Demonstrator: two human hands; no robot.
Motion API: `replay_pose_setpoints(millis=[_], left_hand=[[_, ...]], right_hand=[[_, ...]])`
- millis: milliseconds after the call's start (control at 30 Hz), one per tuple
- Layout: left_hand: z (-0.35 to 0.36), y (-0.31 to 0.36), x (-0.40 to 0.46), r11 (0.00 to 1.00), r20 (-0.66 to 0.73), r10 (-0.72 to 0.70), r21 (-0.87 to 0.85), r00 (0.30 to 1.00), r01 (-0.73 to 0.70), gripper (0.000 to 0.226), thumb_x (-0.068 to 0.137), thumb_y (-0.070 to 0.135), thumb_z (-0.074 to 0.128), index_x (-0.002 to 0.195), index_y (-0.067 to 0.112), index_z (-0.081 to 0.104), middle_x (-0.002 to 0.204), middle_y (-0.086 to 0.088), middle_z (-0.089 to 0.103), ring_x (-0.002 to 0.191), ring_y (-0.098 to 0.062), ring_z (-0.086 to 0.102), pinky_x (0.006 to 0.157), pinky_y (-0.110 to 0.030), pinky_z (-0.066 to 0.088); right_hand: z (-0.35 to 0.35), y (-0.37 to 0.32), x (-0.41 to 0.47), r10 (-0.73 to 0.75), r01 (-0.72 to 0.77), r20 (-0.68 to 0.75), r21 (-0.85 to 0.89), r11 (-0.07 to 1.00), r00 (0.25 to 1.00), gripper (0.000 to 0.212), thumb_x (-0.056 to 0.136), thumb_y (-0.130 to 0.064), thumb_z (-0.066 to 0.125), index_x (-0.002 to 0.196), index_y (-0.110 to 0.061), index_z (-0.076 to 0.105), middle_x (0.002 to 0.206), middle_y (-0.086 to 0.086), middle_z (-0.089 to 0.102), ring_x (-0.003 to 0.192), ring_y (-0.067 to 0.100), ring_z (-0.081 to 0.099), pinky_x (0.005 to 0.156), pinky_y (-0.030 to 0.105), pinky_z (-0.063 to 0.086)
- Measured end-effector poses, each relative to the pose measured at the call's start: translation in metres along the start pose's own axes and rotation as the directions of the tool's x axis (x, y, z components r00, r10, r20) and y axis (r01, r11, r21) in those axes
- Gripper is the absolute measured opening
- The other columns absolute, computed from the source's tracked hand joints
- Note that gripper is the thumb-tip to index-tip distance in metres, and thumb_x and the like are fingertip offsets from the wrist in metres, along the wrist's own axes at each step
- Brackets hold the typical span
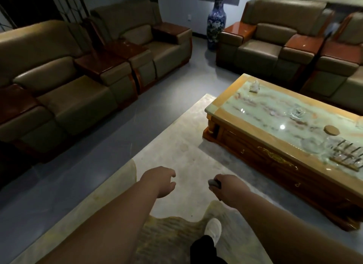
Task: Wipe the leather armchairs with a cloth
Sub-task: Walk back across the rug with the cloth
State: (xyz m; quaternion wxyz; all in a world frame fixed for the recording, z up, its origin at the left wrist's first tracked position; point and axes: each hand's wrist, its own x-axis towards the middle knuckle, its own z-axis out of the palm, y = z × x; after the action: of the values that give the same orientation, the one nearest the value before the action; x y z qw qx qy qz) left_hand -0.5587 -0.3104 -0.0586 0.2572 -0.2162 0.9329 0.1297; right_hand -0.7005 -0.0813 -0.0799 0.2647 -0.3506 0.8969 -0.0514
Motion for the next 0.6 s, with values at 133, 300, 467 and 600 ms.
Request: replay_pose_setpoints(millis=[133,300,467,600], left_hand=[[-0.049,0.020,0.077,1.000,-0.027,-0.001,-0.001,1.000,0.001,0.047,0.104,0.050,0.052,0.148,0.034,0.053,0.147,0.002,0.059,0.125,-0.024,0.061,0.102,-0.042,0.053],[-0.111,0.072,0.163,1.000,-0.018,0.031,0.000,0.999,-0.031,0.047,0.105,0.047,0.054,0.149,0.033,0.054,0.146,0.002,0.061,0.124,-0.023,0.062,0.100,-0.038,0.051],[-0.174,0.130,0.238,0.993,-0.045,0.116,0.006,0.992,-0.115,0.045,0.106,0.043,0.054,0.149,0.031,0.054,0.145,0.000,0.062,0.123,-0.024,0.063,0.100,-0.038,0.055],[-0.210,0.163,0.297,0.986,-0.032,0.162,0.036,0.986,-0.161,0.044,0.106,0.041,0.053,0.149,0.029,0.055,0.143,-0.001,0.062,0.120,-0.023,0.064,0.100,-0.038,0.056]], right_hand=[[-0.041,0.033,0.063,0.037,-0.036,-0.003,0.042,0.998,0.999,0.033,0.101,-0.059,0.052,0.103,-0.028,0.062,0.087,-0.005,0.067,0.078,0.014,0.064,0.079,0.041,0.059],[-0.107,0.084,0.131,0.104,-0.104,0.012,0.074,0.992,0.995,0.029,0.101,-0.056,0.056,0.103,-0.029,0.066,0.085,-0.005,0.068,0.075,0.012,0.066,0.077,0.038,0.060],[-0.182,0.139,0.180,0.188,-0.179,-0.039,0.179,0.967,0.981,0.025,0.100,-0.055,0.058,0.100,-0.032,0.064,0.085,-0.007,0.069,0.076,0.010,0.066,0.068,0.030,0.054],[-0.213,0.176,0.209,0.237,-0.225,-0.026,0.239,0.945,0.971,0.022,0.100,-0.054,0.058,0.102,-0.032,0.064,0.087,-0.007,0.069,0.077,0.008,0.065,0.069,0.030,0.053]])
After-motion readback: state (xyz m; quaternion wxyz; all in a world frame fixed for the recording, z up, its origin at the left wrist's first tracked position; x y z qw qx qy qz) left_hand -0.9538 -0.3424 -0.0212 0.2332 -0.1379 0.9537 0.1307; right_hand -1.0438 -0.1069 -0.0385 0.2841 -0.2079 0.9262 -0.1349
